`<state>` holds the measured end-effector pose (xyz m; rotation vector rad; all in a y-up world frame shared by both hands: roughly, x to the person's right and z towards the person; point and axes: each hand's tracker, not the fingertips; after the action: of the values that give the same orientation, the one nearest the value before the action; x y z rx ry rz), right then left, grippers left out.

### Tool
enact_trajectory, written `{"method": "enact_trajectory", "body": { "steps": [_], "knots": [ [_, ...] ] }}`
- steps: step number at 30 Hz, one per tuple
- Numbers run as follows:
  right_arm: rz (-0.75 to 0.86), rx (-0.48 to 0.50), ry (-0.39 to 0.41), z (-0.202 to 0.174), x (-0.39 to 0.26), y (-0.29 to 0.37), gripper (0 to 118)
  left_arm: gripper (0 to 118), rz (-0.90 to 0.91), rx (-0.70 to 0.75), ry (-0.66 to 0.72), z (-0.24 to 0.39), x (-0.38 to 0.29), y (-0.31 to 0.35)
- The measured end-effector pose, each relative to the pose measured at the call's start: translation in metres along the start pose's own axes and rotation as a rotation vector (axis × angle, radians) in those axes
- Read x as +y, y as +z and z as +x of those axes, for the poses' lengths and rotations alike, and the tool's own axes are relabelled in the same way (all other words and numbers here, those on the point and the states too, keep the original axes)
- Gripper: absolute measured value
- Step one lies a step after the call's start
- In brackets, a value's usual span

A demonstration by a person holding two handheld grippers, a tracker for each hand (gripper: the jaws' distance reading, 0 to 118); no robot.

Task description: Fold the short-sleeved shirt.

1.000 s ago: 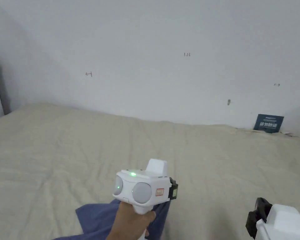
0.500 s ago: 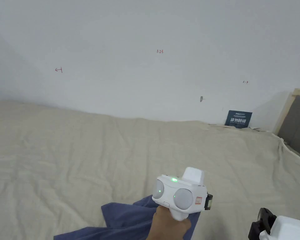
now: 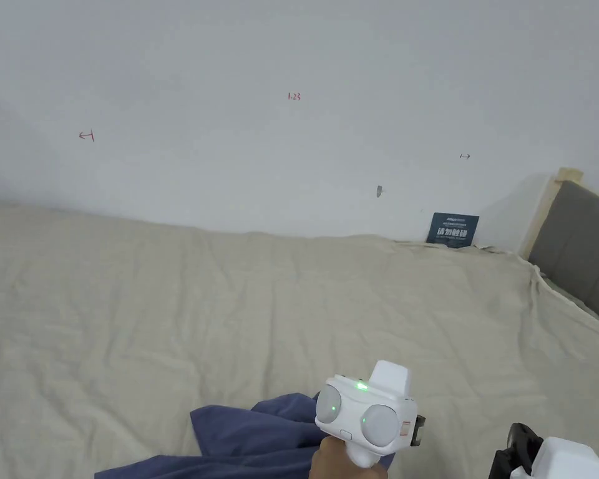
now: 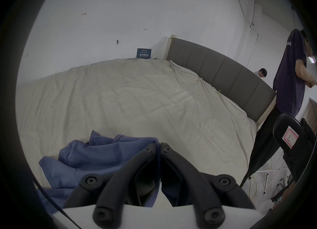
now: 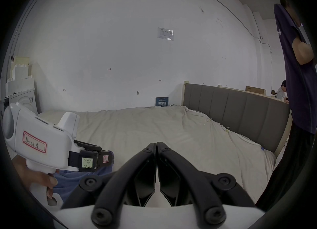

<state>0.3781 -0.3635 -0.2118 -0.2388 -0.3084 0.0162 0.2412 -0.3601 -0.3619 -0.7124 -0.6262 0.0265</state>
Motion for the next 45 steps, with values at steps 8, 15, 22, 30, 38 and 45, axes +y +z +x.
{"method": "enact_trajectory", "body": {
  "steps": [8,15,22,30,38,45],
  "knots": [
    [-0.012,0.021,-0.009,-0.011,-0.004,-0.005,1,46,0.122,0.047,-0.021,-0.050,-0.014,-0.009],
    [-0.004,0.071,0.001,-0.040,-0.002,-0.005,1,43,0.299,0.226,-0.032,-0.092,-0.030,0.086],
    [-0.004,0.135,0.027,-0.076,-0.007,-0.008,1,26,0.375,0.466,0.019,-0.166,-0.079,0.150],
    [-0.014,0.178,0.025,-0.106,-0.013,-0.011,1,0,0.445,0.675,0.026,-0.214,-0.126,0.217],
    [-0.027,0.219,0.032,-0.132,-0.011,-0.013,1,0,0.403,0.656,0.126,-0.251,-0.150,0.238],
    [-0.056,0.253,0.053,-0.150,-0.016,-0.015,1,0,0.284,0.529,0.279,-0.284,-0.162,0.231]
  ]
}}
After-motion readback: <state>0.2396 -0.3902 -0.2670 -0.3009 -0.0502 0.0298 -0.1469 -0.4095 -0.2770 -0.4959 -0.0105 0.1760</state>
